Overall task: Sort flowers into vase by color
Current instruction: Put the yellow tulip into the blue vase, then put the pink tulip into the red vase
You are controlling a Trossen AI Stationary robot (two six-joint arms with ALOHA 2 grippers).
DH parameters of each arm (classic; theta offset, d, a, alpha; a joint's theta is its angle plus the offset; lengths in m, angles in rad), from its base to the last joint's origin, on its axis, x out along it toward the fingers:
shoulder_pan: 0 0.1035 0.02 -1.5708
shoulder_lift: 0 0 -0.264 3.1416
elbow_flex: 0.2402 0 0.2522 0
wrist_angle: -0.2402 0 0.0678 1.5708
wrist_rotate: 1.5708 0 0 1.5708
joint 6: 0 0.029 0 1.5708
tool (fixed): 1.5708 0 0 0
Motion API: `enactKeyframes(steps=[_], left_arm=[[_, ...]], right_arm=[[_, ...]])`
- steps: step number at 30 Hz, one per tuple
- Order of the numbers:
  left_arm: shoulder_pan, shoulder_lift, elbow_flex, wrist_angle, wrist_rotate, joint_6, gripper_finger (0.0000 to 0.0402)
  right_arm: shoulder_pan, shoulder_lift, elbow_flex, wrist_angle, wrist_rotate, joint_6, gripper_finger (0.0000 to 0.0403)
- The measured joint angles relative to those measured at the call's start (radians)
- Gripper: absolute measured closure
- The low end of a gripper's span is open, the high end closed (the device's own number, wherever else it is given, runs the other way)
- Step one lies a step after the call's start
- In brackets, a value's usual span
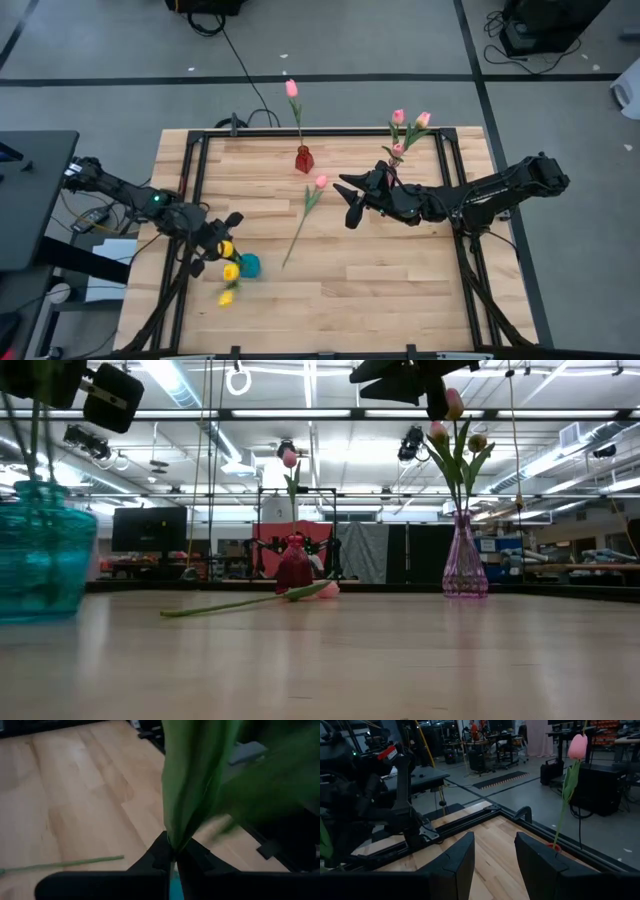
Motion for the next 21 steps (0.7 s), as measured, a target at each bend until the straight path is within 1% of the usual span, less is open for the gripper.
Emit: enactKeyframes(steps=[4,7,13,16,19,21], left_arm=[[0.001,0.0,0.001,-0.008,-0.08,-0.065,0.0378],[0.002,0.001,0.001,-0.018,-0.115,-0.113,0.0378],[0.001,0.001,0.002,-0.024,-0.1,-0.133,0.037],[0.001,0.002,0.002,-0.035,-0.07,-0.132,0.0346],[0.001,-0.002,0.002,-0.039,-0.065,-0.132,0.0306],[0.003,-0.005,0.021,-0.089,-0.065,-0.132,0.0279]], right_arm=[[0.0,0.0,0.0,0.0,0.0,0.0,0.0249],[0.0,0.0,0.0,0.0,0.0,0.0,0.0249],[0.0,0.0,0.0,0.0,0.0,0.0,0.0249],[0.0,0.0,0.0,0.0,-0.001,0.0,0.0249],[0.0,0.0,0.0,0.0,-0.015,0.0,0.0249],[0.0,0.0,0.0,0.0,-0.016,0.012,0.0249]])
